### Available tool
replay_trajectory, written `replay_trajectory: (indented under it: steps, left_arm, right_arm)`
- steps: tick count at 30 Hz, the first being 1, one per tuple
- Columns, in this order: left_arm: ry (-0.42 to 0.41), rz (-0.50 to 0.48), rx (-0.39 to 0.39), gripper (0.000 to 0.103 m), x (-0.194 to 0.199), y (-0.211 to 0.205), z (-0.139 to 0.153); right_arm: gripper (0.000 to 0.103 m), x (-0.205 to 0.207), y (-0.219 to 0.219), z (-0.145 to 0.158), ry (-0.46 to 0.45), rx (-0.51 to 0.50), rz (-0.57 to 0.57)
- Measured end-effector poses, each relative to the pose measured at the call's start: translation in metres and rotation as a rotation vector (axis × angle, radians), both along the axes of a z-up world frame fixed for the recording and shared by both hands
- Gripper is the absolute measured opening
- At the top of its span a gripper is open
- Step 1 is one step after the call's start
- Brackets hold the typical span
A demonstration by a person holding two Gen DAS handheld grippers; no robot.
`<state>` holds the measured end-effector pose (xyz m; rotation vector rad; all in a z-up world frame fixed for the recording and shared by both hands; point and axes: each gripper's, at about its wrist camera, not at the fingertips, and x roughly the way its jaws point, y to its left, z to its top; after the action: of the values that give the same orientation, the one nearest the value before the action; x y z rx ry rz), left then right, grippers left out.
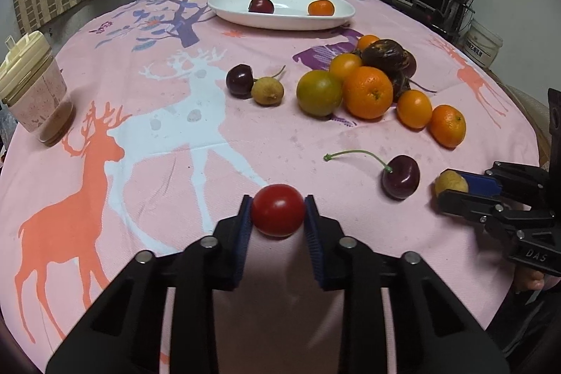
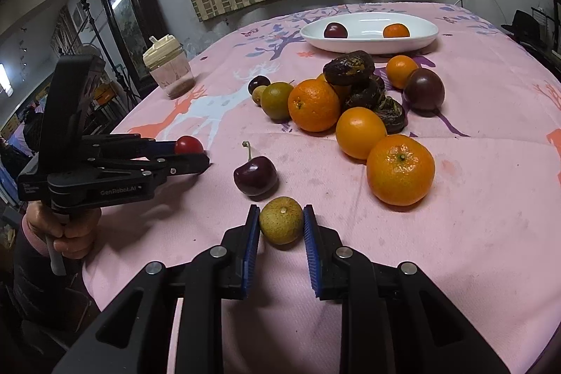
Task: Organize fruits
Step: 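Place the yellow-green fruit on the plate with the right tool while the left tool places the tomato, then grasp an orange with the right tool while the left tool grasps a stemmed dark cherry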
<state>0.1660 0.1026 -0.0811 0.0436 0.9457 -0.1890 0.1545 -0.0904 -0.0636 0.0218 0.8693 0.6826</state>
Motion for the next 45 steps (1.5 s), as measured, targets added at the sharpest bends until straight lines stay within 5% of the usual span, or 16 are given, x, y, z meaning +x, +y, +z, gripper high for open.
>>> replay_trajectory:
  steps: [10, 17, 24, 29, 31, 35, 37, 45]
  left_arm:
    - [-0.039, -0.003, -0.115, 0.028, 0.033, -0.001, 0.035]
    - [-0.116, -0.016, -0.16, 0.028, 0.139, -0.023, 0.083]
    - [-0.025, -0.021, -0.056, 0.028, 0.242, -0.054, 0.06]
    - [0.027, -0.011, -0.003, 0.029, 0.274, -0.057, 0.036]
    - [0.02, 0.004, 0.02, 0.035, 0.274, -0.056, 0.032]
    - [-0.053, 0.08, 0.072, 0.084, 0.259, -0.048, 0.046]
    - [-0.088, 0.092, 0.017, 0.093, 0.241, -0.038, 0.058]
    - [-0.112, 0.161, -0.056, 0.098, 0.128, -0.011, 0.076]
  right_arm:
    - [0.025, 0.026, -0.019, 0.034, -0.069, 0.064, -0.036]
    - [0.025, 0.144, -0.01, 0.072, -0.106, 0.063, -0.121]
    - [0.025, 0.254, 0.017, 0.05, -0.023, -0.091, -0.183]
    - [0.026, 0.28, 0.025, 0.028, 0.018, -0.143, -0.176]
    - [0.03, 0.279, 0.026, 0.024, 0.01, -0.152, -0.167]
    - [0.045, 0.268, 0.011, 0.035, -0.029, -0.155, -0.195]
    - [0.054, 0.256, -0.001, 0.045, -0.043, -0.12, -0.209]
    - [0.068, 0.15, -0.033, 0.059, -0.14, -0.098, -0.176]
